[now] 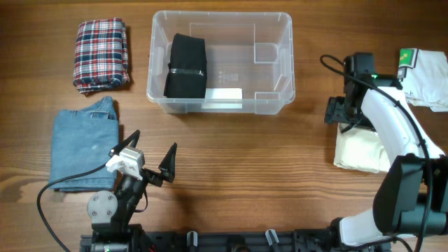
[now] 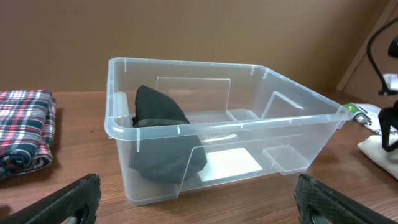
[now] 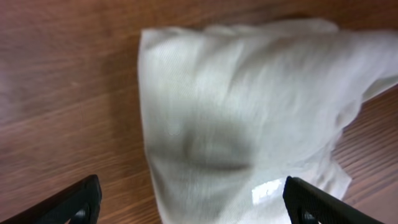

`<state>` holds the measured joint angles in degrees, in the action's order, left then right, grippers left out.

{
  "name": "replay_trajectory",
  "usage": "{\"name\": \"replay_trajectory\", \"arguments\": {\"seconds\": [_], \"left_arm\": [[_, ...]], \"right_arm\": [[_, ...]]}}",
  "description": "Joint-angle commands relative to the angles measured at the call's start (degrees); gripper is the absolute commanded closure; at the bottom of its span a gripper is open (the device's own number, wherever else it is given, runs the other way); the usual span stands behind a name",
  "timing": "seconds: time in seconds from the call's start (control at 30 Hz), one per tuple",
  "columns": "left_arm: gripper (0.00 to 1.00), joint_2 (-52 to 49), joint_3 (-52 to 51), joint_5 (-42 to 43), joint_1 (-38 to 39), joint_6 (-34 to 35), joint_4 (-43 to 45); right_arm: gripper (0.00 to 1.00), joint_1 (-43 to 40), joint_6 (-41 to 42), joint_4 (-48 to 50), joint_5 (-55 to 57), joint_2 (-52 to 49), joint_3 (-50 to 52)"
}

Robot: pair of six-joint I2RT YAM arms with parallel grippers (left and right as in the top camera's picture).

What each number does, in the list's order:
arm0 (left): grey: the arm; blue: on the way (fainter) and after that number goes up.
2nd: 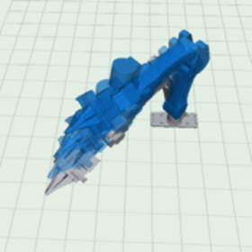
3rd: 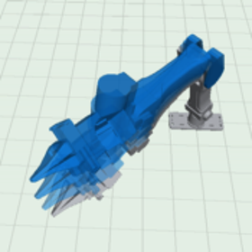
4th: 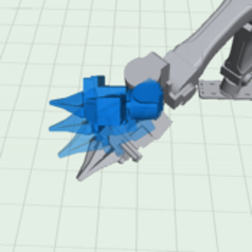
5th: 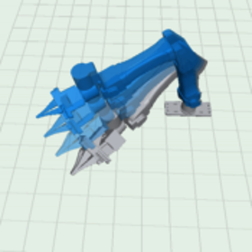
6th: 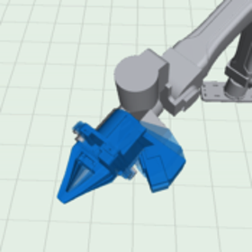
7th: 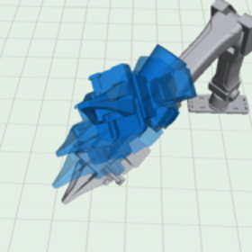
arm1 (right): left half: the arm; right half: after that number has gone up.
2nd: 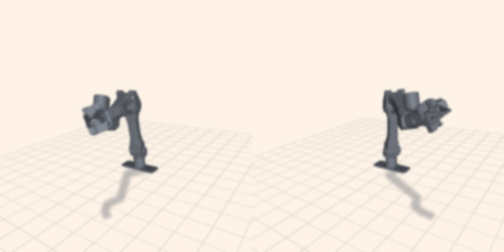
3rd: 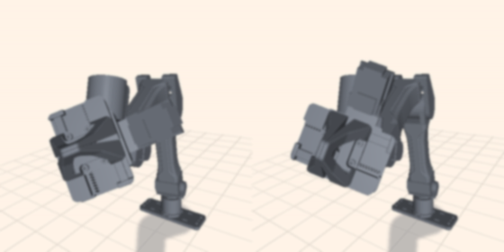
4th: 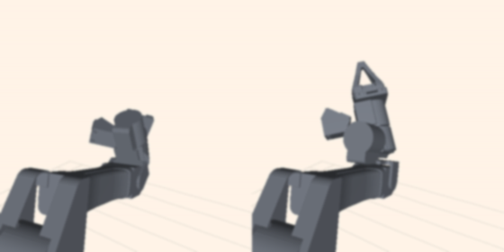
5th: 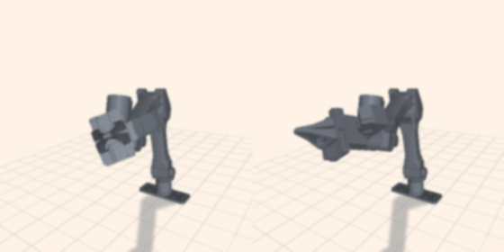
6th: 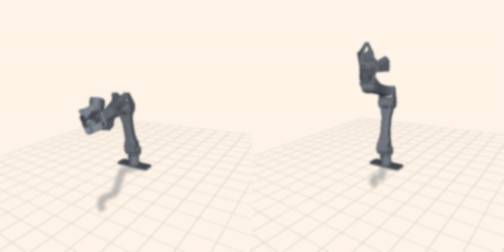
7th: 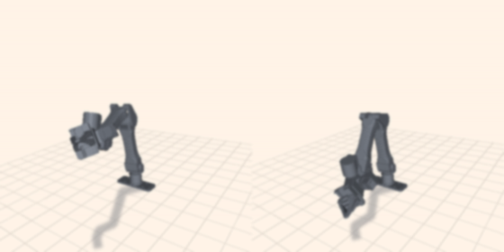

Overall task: Pack container
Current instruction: 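Lift the cream cloth with the right gripper toward the container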

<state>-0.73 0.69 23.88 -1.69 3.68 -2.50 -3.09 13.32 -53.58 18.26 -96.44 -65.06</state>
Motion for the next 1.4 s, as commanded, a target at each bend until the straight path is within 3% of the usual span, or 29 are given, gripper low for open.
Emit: {"name": "replay_trajectory", "arguments": {"seconds": [0.0,0.17,0.6,0.73,0.8,0.97,1.37], "left_arm": [[0.0,0.35,-0.37,-0.11,-0.46,-0.7,0.11],[0.0,0.35,-0.37,-0.11,-0.46,-0.7,0.11],[0.0,0.35,-0.37,-0.11,-0.46,-0.7,0.11],[0.0,0.35,-0.37,-0.11,-0.46,-0.7,0.11],[0.0,0.35,-0.37,-0.11,-0.46,-0.7,0.11],[0.0,0.35,-0.37,-0.11,-0.46,-0.7,0.11],[0.0,0.35,-0.37,-0.11,-0.46,-0.68,0.11]], "right_arm": [[0.06,-0.13,5.25,1.01,5.14,0.17,3.21],[0.06,-0.13,5.35,4.55,11.21,0.17,6.4],[0.08,-0.13,6.43,11.63,11.3,0.17,13.25],[0.24,-0.13,7.89,11.65,11.32,0.17,13.25],[0.36,-0.13,7.87,12.04,11.32,0.2,13.22],[0.51,-0.13,10.12,12.2,11.32,1.14,12.17],[0.61,-0.13,7.08,6.88,8.26,15.61,2.82]]}}
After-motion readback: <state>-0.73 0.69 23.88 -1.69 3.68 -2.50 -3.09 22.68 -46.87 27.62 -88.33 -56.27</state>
